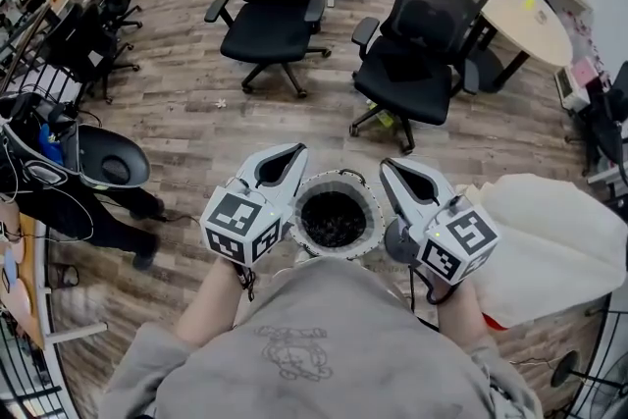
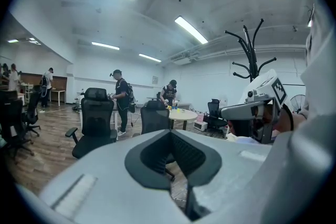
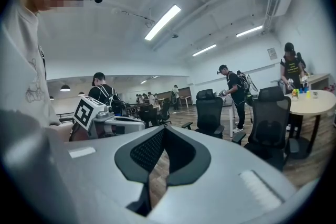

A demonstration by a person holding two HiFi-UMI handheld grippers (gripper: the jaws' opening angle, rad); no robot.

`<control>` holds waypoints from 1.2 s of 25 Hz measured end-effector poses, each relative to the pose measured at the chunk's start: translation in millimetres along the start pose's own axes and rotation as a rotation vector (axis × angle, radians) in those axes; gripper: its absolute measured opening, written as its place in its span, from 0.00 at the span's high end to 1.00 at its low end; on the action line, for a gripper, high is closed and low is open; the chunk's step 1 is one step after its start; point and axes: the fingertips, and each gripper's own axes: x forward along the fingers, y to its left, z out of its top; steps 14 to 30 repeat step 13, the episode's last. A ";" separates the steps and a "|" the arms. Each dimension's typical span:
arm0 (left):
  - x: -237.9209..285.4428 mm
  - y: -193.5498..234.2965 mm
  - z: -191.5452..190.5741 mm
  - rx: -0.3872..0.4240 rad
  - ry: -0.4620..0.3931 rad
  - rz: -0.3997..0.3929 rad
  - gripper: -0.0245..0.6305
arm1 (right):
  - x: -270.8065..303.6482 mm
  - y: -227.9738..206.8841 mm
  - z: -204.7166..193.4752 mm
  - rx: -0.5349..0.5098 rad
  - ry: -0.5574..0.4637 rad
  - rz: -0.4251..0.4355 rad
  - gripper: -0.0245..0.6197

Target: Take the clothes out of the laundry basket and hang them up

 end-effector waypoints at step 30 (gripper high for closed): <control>4.7 -7.0 5.0 0.011 0.011 -0.016 0.96 | -12.3 -10.5 6.1 -0.039 0.000 -0.034 0.92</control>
